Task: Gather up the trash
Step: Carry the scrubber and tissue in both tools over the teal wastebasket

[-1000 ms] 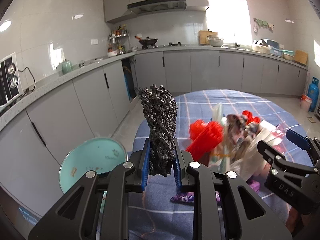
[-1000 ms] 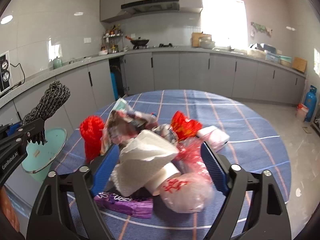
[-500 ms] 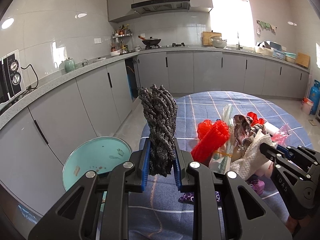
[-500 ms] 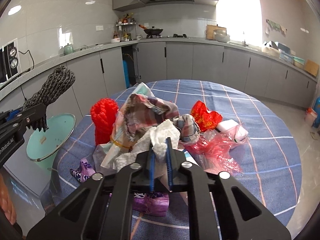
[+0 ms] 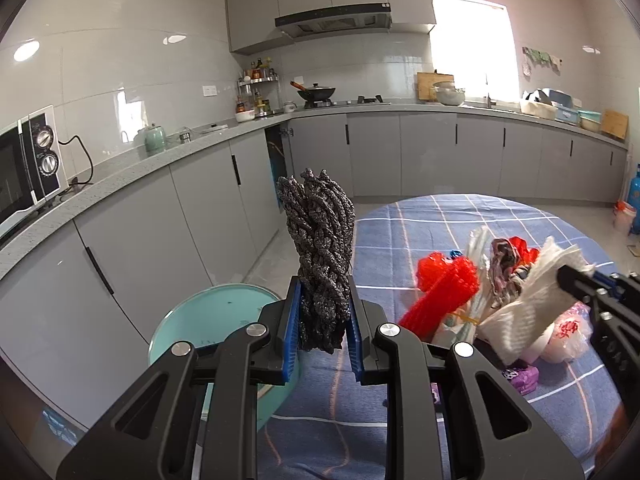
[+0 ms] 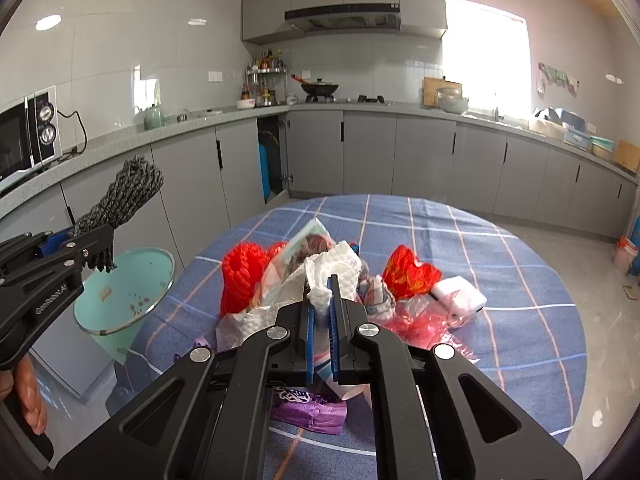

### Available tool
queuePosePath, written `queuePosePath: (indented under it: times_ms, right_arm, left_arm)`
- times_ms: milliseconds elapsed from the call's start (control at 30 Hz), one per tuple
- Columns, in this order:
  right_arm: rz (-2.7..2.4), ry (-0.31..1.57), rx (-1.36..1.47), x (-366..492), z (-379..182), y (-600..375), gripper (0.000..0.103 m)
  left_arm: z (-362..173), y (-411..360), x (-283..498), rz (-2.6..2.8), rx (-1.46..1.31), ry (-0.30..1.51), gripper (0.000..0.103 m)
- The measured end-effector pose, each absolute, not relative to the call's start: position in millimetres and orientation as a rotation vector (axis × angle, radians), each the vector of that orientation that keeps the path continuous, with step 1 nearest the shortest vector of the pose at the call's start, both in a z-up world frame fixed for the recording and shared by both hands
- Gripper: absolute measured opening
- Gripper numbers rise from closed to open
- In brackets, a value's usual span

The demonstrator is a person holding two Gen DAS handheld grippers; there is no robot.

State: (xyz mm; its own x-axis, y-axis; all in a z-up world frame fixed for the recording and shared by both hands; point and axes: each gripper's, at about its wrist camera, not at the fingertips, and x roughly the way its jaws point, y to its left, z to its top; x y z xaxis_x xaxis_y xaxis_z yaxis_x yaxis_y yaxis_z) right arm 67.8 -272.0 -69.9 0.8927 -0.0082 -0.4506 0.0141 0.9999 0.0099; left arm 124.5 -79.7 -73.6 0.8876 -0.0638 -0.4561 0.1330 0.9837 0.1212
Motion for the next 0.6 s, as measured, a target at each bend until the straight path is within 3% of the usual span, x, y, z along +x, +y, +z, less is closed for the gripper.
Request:
queuePosePath:
  times_ms: [600]
  right_arm:
    - [0.0,0.412,-0.004,77,-48,-264,0.007]
  left_arm:
    - [-62,-59,130,-0.051,0.149,0.449,0.021]
